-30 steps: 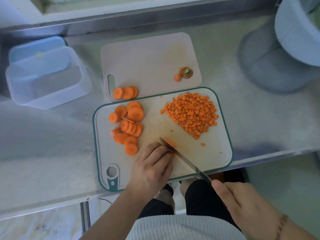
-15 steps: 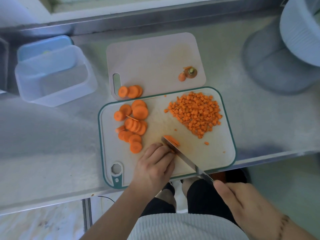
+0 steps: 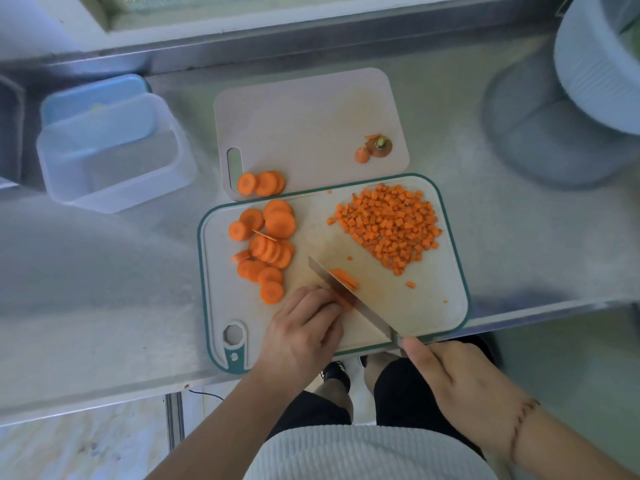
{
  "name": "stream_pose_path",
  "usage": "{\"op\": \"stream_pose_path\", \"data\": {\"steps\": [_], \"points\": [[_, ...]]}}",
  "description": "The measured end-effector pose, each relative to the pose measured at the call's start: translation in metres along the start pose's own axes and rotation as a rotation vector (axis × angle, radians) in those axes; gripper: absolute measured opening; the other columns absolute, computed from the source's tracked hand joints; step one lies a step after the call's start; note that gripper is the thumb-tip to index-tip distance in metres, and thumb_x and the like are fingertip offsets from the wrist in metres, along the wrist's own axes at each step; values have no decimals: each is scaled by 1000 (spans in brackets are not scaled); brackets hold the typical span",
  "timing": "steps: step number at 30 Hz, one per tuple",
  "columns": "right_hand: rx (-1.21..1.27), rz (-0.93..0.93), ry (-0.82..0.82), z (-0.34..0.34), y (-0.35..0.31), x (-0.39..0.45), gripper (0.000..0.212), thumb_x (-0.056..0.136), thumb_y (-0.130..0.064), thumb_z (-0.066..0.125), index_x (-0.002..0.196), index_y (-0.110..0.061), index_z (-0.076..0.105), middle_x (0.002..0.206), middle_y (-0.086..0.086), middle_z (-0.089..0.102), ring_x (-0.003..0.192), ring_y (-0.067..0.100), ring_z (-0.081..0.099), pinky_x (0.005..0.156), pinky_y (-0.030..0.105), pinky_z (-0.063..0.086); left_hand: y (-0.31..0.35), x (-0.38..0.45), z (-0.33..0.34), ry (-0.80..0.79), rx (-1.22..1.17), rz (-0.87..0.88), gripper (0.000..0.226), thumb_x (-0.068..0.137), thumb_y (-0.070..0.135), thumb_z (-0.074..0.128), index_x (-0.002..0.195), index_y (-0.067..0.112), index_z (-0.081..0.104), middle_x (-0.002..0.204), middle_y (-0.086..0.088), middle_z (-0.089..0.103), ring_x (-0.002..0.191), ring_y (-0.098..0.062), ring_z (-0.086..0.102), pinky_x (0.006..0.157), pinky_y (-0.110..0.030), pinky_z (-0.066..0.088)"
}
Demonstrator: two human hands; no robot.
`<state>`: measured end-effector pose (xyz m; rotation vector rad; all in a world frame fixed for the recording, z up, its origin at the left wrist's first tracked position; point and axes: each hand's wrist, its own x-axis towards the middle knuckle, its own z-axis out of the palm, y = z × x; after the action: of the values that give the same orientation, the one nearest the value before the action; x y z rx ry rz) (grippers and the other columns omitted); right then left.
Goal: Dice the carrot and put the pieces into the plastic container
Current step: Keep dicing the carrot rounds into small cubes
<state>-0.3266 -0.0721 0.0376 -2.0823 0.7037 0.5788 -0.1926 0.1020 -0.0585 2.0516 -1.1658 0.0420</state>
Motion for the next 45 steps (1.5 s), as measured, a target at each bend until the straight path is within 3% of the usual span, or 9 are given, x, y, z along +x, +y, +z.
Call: {"op": "stream_pose_path", "data": {"steps": [6, 12, 17, 24, 29, 33, 37, 41, 45], "points": [[-83, 86, -56, -1, 5, -18, 71, 78, -79, 8, 54, -17, 32, 45, -1, 38, 46, 11, 36, 49, 22, 34, 0, -3, 2, 32, 15, 7, 4, 85, -3, 74, 86, 1, 76, 95, -8, 71, 93, -27, 65, 87, -35, 55], [-89, 14, -35, 15, -8, 4, 72, 79, -74, 11, 60, -16, 49, 57, 5, 53, 59, 19, 54, 69, 37, 51, 0, -1, 2, 31, -4, -7, 6, 87, -3, 72, 87, 1, 76, 96, -9, 72, 95, -26, 66, 88, -30, 53], [-3, 28, -20, -1, 5, -8, 67, 80, -75, 19, 55, -15, 32, 49, 2, 36, 48, 10, 37, 54, 24, 35, -2, 1, 0, -9, 0, 25, 3, 86, -3, 75, 88, 0, 74, 96, -11, 69, 92, -30, 65, 84, -38, 54], [-17, 91, 109, -34, 30, -31, 88, 56, -100, 9, 61, -21, 49, 52, 6, 50, 45, 9, 43, 50, 22, 33, -13, 11, -9, -65, 58, 139, 7, 91, 6, 73, 98, 4, 76, 103, -9, 69, 91, -30, 64, 84, -40, 53], [23, 132, 106, -35, 34, -25, 65, 87, -70, 27, 53, -15, 38, 43, -1, 41, 42, 8, 35, 48, 20, 29, -32, 41, -23, -320, 150, 267, 40, 94, 34, 68, 130, 18, 61, 131, -10, 58, 91, -28, 56, 76, -39, 52], [29, 132, 60, -32, 31, -19, 61, 77, -68, 27, 53, -14, 43, 43, -1, 47, 41, 8, 42, 48, 21, 32, -40, 56, -17, -442, 136, 341, 33, 97, 39, 56, 122, 17, 62, 121, -10, 58, 81, -28, 55, 59, -39, 52], [-214, 69, 106, -24, 36, -11, 79, 74, -81, 0, 70, -27, 57, 55, -3, 60, 56, 8, 58, 56, 20, 45, -26, 40, -12, -335, 193, 181, 36, 96, 38, 54, 118, 12, 68, 117, -9, 63, 82, -28, 60, 57, -40, 54], [-469, 5, 146, -24, 30, -7, 104, 49, -85, -34, 84, -36, 50, 58, -6, 53, 55, 7, 53, 48, 19, 39, 5, 19, -4, -156, 232, -123, 36, 90, 37, 56, 114, 12, 69, 114, -5, 64, 82, -25, 63, 60, -32, 54], [-617, 45, 142, -30, 32, -7, 101, 47, -77, -41, 86, -37, 43, 60, -7, 48, 57, 10, 50, 53, 19, 43, 18, 17, 1, -125, 131, -292, 39, 82, 42, 61, 110, 16, 67, 112, 0, 62, 83, -20, 65, 61, -30, 54]]}}
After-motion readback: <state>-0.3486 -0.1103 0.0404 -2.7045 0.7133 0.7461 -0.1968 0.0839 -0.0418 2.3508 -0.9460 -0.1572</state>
